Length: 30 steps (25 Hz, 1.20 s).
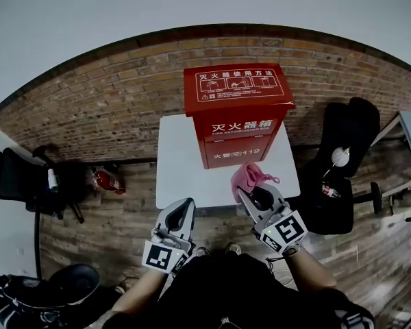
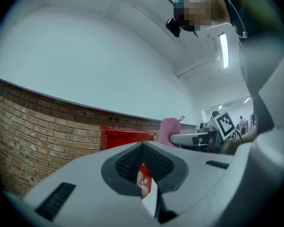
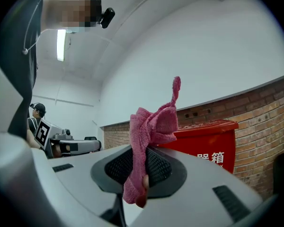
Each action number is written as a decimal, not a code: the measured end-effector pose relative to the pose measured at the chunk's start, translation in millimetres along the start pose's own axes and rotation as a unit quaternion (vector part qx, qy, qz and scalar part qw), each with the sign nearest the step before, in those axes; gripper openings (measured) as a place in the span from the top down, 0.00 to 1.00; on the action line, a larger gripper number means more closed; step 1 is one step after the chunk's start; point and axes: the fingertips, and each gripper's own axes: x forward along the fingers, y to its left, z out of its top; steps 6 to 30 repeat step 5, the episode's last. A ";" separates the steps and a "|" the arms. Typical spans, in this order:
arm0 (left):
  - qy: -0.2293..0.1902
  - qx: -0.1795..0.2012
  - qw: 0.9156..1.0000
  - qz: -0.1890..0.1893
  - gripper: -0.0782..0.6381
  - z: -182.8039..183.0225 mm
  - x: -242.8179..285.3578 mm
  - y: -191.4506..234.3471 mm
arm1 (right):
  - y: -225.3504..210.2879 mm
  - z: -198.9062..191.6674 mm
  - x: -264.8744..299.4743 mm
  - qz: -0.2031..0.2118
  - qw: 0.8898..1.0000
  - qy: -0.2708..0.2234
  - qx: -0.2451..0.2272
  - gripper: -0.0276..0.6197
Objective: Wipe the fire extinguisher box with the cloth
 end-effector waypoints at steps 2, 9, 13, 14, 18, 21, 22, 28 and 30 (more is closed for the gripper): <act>0.007 0.001 1.000 -0.002 0.84 -1.8 -5.9 -0.4 | 6.8 -0.3 0.1 0.003 1.000 0.003 -0.003 0.84; 0.015 -0.005 1.000 -0.006 0.84 -1.5 -14.2 -3.1 | 18.3 -2.2 -1.8 0.009 1.000 0.011 -0.009 0.84; 0.015 -0.005 1.000 -0.006 0.84 -1.5 -14.2 -3.1 | 18.3 -2.2 -1.8 0.009 1.000 0.011 -0.009 0.84; 0.015 -0.005 1.000 -0.006 0.84 -1.5 -14.2 -3.1 | 18.3 -2.2 -1.8 0.009 1.000 0.011 -0.009 0.84; 0.015 -0.005 1.000 -0.006 0.84 -1.5 -14.2 -3.1 | 18.3 -2.2 -1.8 0.009 1.000 0.011 -0.009 0.84; 0.015 -0.005 1.000 -0.006 0.84 -1.5 -14.2 -3.1 | 18.3 -2.2 -1.8 0.009 1.000 0.011 -0.009 0.84; 0.015 -0.005 1.000 -0.006 0.84 -1.5 -14.2 -3.1 | 18.3 -2.2 -1.8 0.009 1.000 0.011 -0.009 0.84; 0.015 -0.005 1.000 -0.006 0.84 -1.5 -14.2 -3.1 | 18.3 -2.2 -1.8 0.009 1.000 0.011 -0.009 0.84; 0.015 -0.005 1.000 -0.006 0.84 -1.5 -14.2 -3.1 | 18.3 -2.2 -1.8 0.009 1.000 0.011 -0.009 0.84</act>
